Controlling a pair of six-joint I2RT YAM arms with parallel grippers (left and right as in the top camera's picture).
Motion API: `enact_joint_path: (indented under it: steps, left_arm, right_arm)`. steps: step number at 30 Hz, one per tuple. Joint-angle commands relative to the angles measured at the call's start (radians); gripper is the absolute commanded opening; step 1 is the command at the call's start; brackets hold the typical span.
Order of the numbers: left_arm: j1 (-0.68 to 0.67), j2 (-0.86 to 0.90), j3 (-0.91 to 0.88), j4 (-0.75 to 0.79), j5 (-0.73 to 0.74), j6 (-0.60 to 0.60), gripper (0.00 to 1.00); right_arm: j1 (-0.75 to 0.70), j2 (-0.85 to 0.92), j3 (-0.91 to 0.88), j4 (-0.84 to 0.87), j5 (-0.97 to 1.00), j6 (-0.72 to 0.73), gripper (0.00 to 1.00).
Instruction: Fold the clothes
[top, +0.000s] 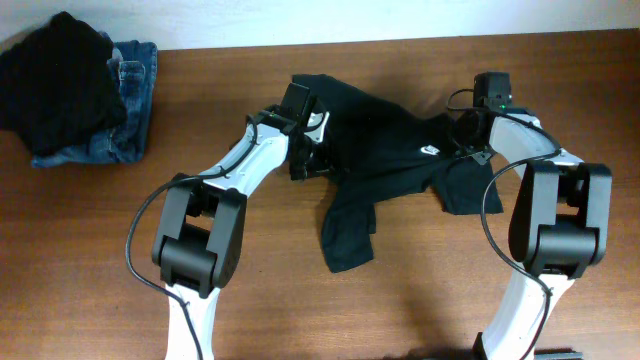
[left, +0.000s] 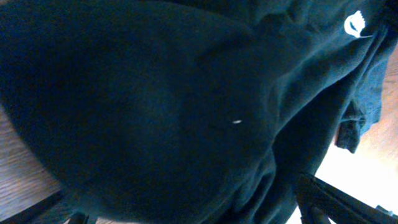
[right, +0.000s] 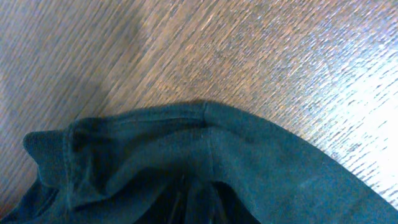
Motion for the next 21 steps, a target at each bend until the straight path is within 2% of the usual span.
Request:
enact_joint_path:
  steps: [1, 5, 6, 7, 8, 12, 14, 19, 21]
  left_arm:
    - [-0.003, 0.044, -0.013, 0.012, 0.013, -0.010, 0.99]
    - [-0.003, 0.044, -0.013, 0.052, 0.013, -0.010, 0.98]
    - [-0.003, 0.044, -0.013, 0.065, 0.013, -0.010, 0.95]
    - [-0.003, 0.044, -0.013, 0.073, 0.013, -0.010, 0.90]
    - [-0.003, 0.044, -0.013, 0.083, 0.013, -0.010, 0.79]
    - [-0.003, 0.044, -0.013, 0.080, 0.013, -0.010, 0.55]
    - [-0.003, 0.044, -0.013, 0.076, 0.013, -0.010, 0.40]
    - [0.005, 0.042, -0.005, 0.019, 0.013, 0.019, 0.16]
    - [0.013, 0.042, 0.012, -0.023, 0.010, 0.025, 0.11]
  right_arm:
    - [0.001, 0.013, -0.013, -0.002, -0.035, 0.008, 0.18]
    - [0.001, 0.013, -0.013, -0.002, -0.039, 0.008, 0.18]
    - [0.001, 0.013, -0.013, -0.002, -0.039, 0.008, 0.18]
    - [0.001, 0.013, -0.013, -0.002, -0.039, 0.008, 0.18]
    - [0.001, 0.013, -0.013, -0.002, -0.039, 0.008, 0.18]
    - [0.001, 0.013, -0.013, -0.001, -0.038, 0.008, 0.18]
    - [0.001, 0.013, -0.013, -0.001, -0.038, 0.008, 0.18]
    - [0.001, 0.013, -0.013, -0.001, -0.037, 0.008, 0.18]
    - [0.001, 0.013, -0.013, 0.001, -0.037, 0.008, 0.18]
